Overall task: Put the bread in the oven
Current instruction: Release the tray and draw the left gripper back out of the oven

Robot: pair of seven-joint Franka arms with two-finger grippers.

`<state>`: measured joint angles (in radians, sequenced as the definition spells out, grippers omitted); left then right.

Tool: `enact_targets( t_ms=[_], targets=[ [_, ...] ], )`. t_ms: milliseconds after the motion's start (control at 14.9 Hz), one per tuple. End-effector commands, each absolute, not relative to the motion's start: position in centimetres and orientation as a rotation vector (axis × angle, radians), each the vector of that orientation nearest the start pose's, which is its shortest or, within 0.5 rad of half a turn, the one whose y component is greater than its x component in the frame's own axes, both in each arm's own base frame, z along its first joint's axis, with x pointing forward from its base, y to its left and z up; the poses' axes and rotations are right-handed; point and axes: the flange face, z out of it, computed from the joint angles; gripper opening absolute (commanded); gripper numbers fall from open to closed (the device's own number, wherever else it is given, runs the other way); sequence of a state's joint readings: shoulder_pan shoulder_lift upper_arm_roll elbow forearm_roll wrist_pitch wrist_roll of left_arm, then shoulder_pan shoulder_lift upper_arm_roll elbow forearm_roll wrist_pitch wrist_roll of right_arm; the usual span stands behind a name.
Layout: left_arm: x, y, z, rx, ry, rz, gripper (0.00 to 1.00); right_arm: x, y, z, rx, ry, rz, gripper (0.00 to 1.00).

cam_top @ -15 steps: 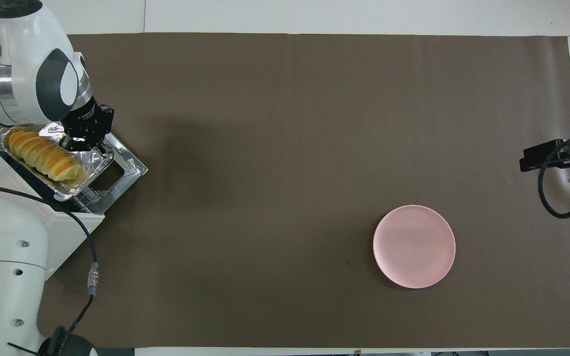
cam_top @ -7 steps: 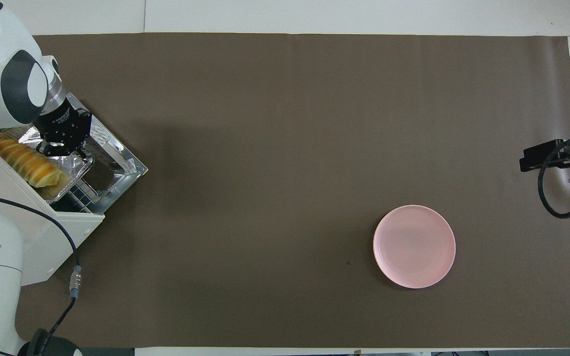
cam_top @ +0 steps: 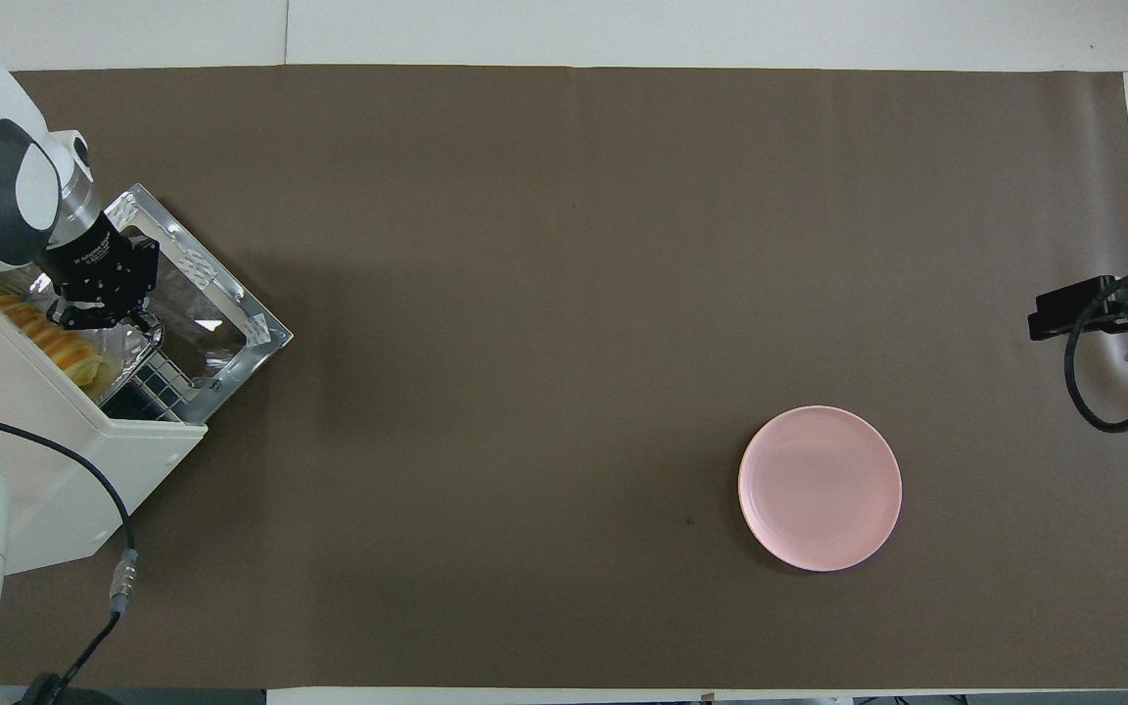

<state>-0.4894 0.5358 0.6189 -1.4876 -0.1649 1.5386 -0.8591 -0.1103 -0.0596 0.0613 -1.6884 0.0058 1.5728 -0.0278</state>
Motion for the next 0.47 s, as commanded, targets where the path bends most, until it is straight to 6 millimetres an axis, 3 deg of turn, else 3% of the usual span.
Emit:
enact_targets(
  t_ms=[0, 336, 403],
  targets=[
    [62.19, 1.59, 37.95, -2.522, -1.341, 0.428, 0.0, 53.1, -2.38, 60.43, -3.124, 0.054, 0.095, 1.0],
    [61.84, 1.02, 37.9, -2.548, -1.276, 0.426, 0.0, 53.1, -2.38, 60.43, -3.124, 0.054, 0.095, 1.0],
    [61.65, 1.12, 37.95, -2.572, -1.23, 0.448, 0.18, 53.1, -2.38, 60.43, -3.124, 0.054, 0.095, 1.0]
  ],
)
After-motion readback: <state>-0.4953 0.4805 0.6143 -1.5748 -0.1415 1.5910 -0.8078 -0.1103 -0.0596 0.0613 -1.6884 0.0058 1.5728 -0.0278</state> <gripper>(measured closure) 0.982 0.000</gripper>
